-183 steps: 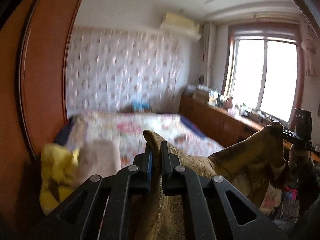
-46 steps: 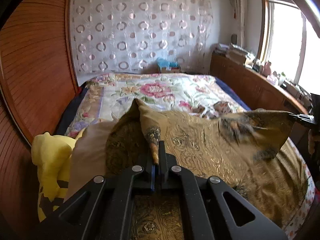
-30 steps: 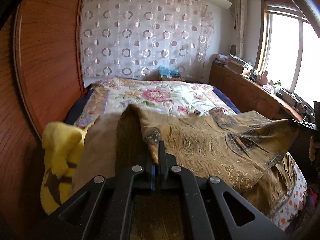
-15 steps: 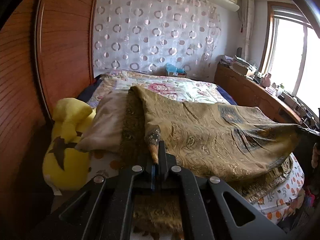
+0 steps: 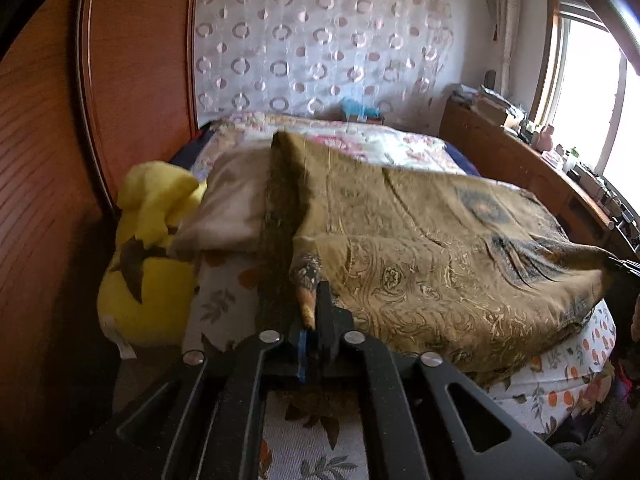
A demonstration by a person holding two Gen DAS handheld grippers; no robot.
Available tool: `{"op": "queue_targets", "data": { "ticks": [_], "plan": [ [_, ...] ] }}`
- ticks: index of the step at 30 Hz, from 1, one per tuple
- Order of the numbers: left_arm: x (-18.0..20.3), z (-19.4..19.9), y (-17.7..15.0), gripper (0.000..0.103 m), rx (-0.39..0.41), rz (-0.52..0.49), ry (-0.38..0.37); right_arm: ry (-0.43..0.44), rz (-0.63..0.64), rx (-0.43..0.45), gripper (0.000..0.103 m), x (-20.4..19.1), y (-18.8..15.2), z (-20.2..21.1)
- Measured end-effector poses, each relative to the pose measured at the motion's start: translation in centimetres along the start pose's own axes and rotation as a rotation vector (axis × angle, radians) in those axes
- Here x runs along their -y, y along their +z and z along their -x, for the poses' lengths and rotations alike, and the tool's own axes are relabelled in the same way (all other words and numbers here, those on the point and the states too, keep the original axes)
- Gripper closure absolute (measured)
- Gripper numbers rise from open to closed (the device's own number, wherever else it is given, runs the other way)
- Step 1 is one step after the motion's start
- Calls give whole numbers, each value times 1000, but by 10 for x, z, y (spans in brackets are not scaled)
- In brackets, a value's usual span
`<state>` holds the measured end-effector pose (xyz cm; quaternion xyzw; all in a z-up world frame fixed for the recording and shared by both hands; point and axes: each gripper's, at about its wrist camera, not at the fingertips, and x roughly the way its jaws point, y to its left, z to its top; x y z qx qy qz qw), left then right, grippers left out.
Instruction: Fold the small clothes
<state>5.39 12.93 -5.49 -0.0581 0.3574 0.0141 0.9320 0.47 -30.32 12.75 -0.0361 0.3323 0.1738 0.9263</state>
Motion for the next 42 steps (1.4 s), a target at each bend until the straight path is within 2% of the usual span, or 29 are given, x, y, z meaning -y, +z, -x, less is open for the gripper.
{"op": "queue_targets", "data": {
  "ticks": [1,3,5,8,9,11,20,25,32,42],
  "plan": [
    [-1,-1,-2,86,-3,2,7,-17,7,-10,92,-1,-1,-5],
    [-4,-2,-8,63,-6,14,12,-66,23,-21,77,-3,1,-11],
    [-5,-3,-11,58,-11,20,3,-107,31,-10,50,-6,5,-15],
    [-1,-6,-17,42,-27,7,14,-113,44,17,41,-11,11,-18],
    [0,-7,-20,37,-31,4,11,-112,48,20,40,-14,12,-20],
    [-1,-11,-25,34,-45,2,2,-95,55,26,39,-20,15,-27],
    [-7,-20,-39,34,-88,7,51,-9,86,-28,39,-37,3,-88],
    [-11,-22,-43,34,-100,12,54,0,117,-84,39,-47,-1,-118],
    [-10,-23,-43,33,-108,10,54,9,138,-139,38,-56,-2,-140],
    [-14,-19,-39,33,-83,21,46,12,125,-132,36,-53,-1,-142]
  ]
}}
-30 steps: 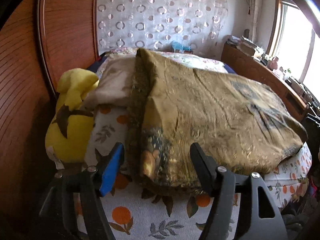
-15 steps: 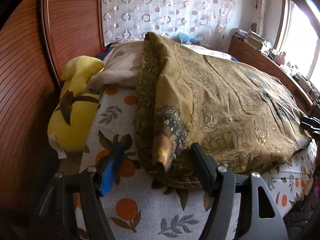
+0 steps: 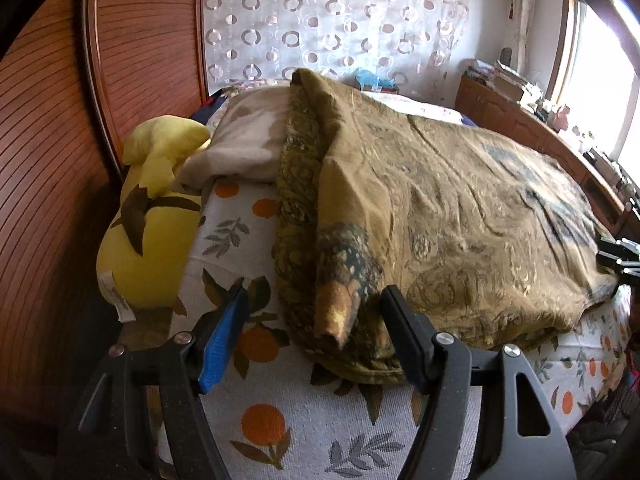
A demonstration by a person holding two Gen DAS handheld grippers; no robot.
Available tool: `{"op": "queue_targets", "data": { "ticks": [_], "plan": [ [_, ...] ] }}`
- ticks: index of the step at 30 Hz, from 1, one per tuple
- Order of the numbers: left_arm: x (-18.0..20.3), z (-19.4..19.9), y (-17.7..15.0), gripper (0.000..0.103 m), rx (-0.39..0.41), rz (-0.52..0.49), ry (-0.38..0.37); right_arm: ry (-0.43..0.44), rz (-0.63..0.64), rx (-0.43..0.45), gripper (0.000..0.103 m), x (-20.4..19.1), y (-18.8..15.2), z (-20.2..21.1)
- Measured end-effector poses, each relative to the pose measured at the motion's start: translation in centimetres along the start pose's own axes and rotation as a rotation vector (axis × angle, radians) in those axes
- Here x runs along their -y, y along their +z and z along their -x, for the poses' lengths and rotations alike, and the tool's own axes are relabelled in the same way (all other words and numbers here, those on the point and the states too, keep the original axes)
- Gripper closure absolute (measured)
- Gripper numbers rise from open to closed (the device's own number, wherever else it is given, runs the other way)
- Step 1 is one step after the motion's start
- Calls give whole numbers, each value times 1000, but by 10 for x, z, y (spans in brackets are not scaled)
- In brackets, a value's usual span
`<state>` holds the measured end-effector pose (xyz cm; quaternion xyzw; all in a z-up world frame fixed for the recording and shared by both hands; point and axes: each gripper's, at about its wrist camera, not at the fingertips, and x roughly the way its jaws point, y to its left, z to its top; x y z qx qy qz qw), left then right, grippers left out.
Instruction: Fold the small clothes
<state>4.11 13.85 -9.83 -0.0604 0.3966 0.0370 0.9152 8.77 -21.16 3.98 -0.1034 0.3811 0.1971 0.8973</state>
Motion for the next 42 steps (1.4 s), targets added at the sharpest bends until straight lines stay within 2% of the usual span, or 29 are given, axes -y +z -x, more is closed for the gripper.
{"op": "queue_targets", "data": {
  "ticks": [10,12,22,25,28,30,31,33,38,42],
  "plan": [
    [-8,3,11,33,31,20,-13,2,-2,2,36,1,-2,5],
    [-5,-1,12,40,24,3,-27,2,-2,2,36,1,-2,5],
    [1,-19,18,50,-48,-23,-33,3,-1,2,36,1,-2,5],
    [2,-20,18,55,-53,-26,-42,4,-1,2,36,2,-2,5],
    [4,-19,18,69,-54,-30,-59,4,-1,2,35,2,-2,5],
    [7,-19,18,85,-55,-35,-80,4,-1,2,36,2,-2,5],
    [9,-17,18,89,-47,-36,-81,4,-1,2,35,2,-2,5],
    [17,-2,21,94,26,-48,-66,5,-1,2,36,2,-2,5],
    [41,34,32,94,125,-73,-106,5,-1,2,35,2,-2,5],
    [60,46,40,94,156,-103,-143,6,-1,2,35,3,-3,5]
  ]
}}
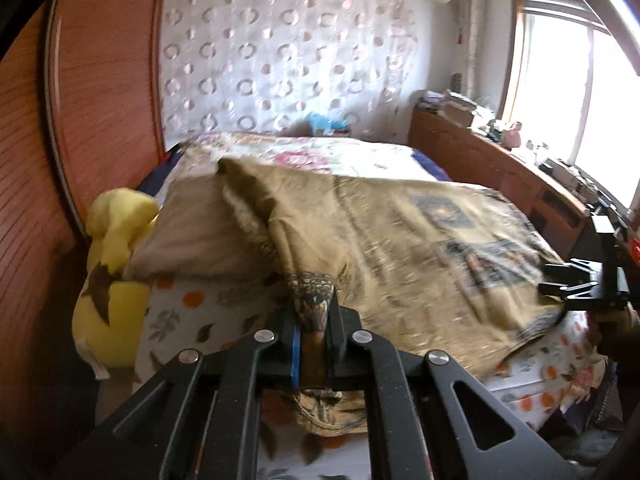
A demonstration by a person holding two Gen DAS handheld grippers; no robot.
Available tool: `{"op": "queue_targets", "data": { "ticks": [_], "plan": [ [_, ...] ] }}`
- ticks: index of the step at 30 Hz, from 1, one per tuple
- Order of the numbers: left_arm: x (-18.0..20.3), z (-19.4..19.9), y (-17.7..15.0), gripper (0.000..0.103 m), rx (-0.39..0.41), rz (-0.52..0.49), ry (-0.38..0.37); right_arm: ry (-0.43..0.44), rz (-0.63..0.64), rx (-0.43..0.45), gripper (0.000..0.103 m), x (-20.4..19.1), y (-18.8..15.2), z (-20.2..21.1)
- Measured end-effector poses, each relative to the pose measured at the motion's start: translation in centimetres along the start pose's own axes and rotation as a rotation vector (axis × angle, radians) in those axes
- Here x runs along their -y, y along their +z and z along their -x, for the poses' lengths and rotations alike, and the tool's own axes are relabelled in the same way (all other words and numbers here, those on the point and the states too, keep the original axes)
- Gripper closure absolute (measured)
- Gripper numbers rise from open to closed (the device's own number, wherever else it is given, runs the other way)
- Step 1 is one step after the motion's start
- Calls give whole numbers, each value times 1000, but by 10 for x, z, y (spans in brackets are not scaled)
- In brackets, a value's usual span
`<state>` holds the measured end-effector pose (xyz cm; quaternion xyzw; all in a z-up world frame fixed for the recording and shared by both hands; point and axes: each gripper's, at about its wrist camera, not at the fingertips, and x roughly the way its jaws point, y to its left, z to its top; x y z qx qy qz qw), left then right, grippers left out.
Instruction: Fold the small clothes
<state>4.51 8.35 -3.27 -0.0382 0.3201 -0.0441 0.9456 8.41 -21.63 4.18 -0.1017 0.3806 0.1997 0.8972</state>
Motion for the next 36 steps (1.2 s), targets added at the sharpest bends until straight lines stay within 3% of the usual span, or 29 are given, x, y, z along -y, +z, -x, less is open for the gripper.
{"op": "queue_targets", "data": {
  "ticks": [25,36],
  "plan": [
    [113,-10,57,94,90,-162,-178,-1,-6,3,35,0,-1,2],
    [180,-20,104,94,114,-240,-298,-9,-42,11,36,2,-1,4]
  ]
}}
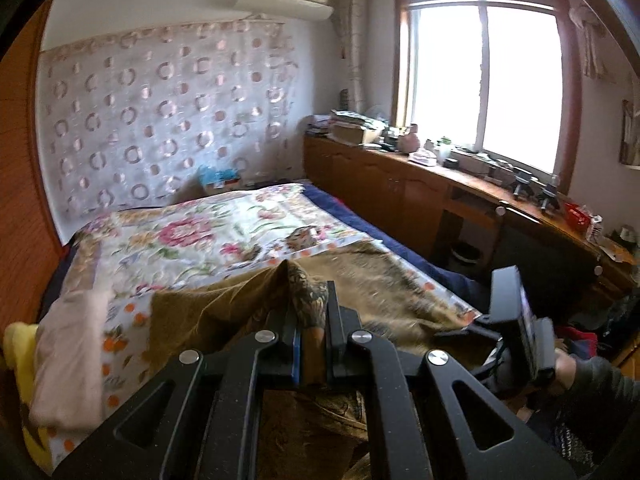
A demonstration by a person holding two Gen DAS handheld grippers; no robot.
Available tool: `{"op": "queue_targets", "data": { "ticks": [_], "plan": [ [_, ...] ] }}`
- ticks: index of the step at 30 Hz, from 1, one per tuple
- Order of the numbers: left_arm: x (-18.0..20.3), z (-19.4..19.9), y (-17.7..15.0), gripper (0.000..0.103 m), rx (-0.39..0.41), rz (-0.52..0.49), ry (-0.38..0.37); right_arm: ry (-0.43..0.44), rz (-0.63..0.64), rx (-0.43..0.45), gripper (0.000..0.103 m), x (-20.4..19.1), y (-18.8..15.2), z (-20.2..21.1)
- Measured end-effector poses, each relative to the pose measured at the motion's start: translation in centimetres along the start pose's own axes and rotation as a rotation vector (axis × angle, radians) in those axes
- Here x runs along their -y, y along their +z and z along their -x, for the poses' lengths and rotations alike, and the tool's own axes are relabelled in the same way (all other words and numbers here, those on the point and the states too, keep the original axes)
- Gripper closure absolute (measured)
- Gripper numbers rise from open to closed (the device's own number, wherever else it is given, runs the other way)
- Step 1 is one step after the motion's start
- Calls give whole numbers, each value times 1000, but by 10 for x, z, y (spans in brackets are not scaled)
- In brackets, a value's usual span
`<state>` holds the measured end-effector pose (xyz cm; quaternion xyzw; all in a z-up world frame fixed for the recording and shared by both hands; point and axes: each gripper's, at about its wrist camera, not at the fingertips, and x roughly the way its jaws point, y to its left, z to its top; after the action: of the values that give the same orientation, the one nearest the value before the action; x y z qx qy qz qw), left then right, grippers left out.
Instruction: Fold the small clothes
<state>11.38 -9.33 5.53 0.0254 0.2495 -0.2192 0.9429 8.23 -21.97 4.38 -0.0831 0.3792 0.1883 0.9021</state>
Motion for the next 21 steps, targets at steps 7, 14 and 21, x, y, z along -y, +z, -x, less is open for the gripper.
{"op": "queue_targets", "data": {
  "ticks": [7,14,21],
  "plan": [
    [25,-22,-1,92,-49,-17,-36,8,-68,44,36,9,-5,6],
    [19,-14,-27,45,-73,6,-48,5,-79,55,36,10,-7,6],
    [-12,4,-64,40,-76,59,68,-2,-98,85,36,16,-10,11]
  ]
}}
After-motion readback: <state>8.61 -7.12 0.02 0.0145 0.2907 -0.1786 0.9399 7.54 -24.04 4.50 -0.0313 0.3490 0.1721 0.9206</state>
